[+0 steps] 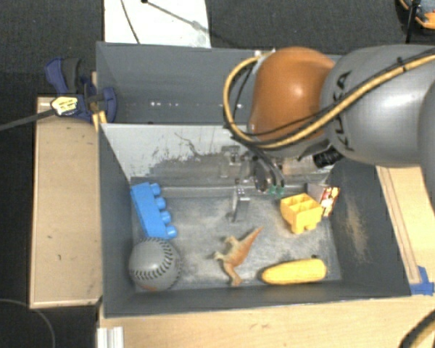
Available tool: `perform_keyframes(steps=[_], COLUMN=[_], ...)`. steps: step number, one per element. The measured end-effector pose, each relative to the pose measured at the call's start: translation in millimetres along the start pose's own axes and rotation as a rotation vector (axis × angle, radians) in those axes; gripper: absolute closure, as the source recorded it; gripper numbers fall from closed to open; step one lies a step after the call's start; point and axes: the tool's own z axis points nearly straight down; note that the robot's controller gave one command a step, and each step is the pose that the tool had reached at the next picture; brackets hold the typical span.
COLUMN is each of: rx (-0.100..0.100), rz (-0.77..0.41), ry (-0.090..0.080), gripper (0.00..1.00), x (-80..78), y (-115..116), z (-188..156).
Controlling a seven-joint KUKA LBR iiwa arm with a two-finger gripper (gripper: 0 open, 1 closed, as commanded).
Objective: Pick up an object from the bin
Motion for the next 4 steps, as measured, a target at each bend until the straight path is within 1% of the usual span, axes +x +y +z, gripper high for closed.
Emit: perform_keyframes(steps=[1, 2, 3, 4], rx=[-0.001, 0.0, 0.001, 0.001], rz=[0.002, -0.144, -0.458, -0.542], ry=[-0.008, -0.009, -0.007, -0.006], gripper=[0.0, 0.0, 0.0, 0.0], x=[-1.5, 24.5, 64.5, 72.9], y=[-0.6, -21.4, -40.6, -47.8], z=[-5.1, 38.5, 62.7, 56.6])
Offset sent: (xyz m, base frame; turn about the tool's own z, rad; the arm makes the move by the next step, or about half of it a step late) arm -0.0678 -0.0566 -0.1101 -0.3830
